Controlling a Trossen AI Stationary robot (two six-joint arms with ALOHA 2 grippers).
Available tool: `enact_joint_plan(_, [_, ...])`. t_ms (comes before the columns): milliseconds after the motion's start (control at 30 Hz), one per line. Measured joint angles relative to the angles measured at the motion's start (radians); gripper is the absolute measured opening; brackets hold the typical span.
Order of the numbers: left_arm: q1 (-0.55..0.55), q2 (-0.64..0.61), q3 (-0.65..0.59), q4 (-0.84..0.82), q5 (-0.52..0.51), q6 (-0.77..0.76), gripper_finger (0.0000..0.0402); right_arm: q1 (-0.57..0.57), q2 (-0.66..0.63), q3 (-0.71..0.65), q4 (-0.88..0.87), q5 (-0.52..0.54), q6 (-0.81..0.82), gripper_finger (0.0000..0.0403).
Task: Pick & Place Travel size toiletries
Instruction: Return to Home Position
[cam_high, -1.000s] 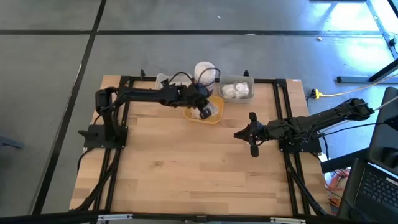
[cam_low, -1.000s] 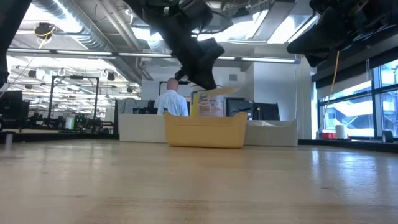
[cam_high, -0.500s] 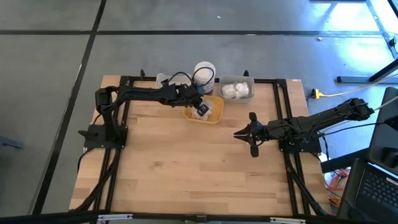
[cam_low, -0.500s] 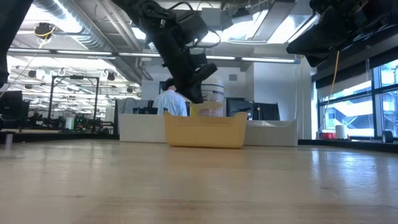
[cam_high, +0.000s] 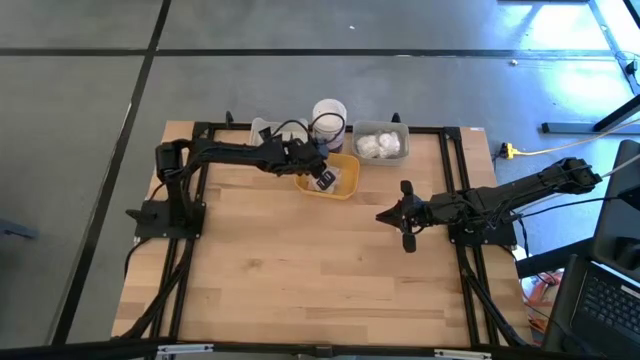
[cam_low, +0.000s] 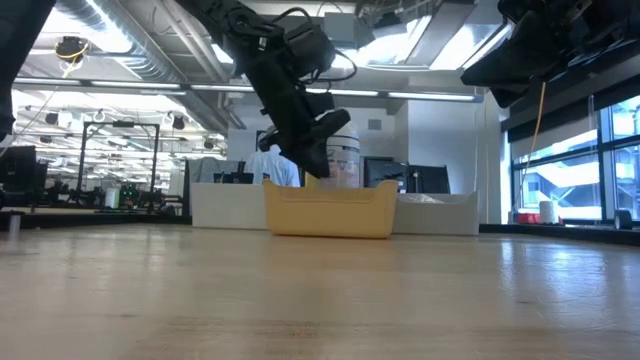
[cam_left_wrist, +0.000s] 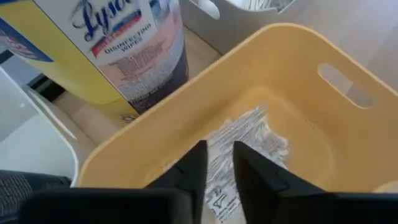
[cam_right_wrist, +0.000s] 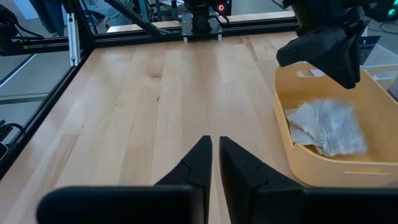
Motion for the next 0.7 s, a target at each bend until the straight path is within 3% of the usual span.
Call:
enact_joint_plan(133, [0.003, -0.004, 0.000, -0.001, 0.010, 0.018, 0.0111, 0.000, 0.000, 0.000, 0.000, 0.000, 0.000, 0.0029])
enact_joint_plan(300, [0.015, -0.064, 0.006, -0.005, 0.159, 0.096, 0.0138, 0.000, 0.000, 0.000, 0.002, 0.004, 0.000, 0.0032])
enact_joint_plan(700, [-0.071, -0.286, 0.007, 0.000, 0.144, 0.208, 0.0121, -0.001, -0.001, 0.006, 0.156, 0.222, -0.082, 0.0072])
